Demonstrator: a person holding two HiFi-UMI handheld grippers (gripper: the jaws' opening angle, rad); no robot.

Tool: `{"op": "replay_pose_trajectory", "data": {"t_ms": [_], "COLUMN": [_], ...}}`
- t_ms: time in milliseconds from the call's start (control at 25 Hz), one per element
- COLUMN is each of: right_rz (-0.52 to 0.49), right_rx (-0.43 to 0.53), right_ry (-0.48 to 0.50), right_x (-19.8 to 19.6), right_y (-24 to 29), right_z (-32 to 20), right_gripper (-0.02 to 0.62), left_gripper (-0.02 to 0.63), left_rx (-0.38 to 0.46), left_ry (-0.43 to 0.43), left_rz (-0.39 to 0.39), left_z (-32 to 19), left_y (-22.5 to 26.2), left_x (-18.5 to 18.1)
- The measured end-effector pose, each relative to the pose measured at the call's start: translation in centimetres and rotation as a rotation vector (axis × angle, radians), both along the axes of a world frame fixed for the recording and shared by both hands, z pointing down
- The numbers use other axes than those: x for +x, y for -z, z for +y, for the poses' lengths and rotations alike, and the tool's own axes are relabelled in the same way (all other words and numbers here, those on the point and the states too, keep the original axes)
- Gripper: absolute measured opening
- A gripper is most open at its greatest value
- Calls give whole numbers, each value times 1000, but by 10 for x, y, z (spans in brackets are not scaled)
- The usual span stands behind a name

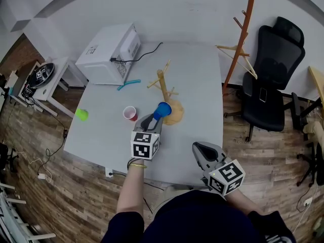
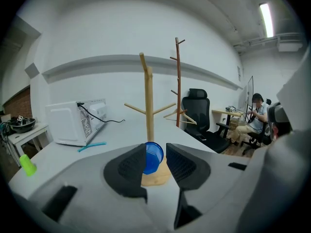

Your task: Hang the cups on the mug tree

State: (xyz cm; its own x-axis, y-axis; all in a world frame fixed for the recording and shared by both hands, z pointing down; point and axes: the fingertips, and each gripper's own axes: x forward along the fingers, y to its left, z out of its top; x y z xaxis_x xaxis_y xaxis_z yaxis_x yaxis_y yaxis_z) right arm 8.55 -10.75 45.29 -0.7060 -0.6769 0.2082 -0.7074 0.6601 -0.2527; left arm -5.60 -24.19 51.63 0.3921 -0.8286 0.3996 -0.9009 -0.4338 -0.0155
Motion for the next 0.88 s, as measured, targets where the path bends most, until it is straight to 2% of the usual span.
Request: {"op": "replay_pose_trajectory", "data": {"t_ms": [360, 880], "right_rz": [-7, -2], "right_rx": [5, 10], "right_ry": [40, 121], "right_x": [2, 23], "right_y": [3, 14], "right_z": [5, 15], "right_gripper": [29, 29], "left_gripper": [58, 26], "left_rx": [26, 33], "left_ry": [57, 128], "left_rz": [103, 219], "left_z": [28, 80], "left_y": [16, 36], "left_x": [9, 42]}}
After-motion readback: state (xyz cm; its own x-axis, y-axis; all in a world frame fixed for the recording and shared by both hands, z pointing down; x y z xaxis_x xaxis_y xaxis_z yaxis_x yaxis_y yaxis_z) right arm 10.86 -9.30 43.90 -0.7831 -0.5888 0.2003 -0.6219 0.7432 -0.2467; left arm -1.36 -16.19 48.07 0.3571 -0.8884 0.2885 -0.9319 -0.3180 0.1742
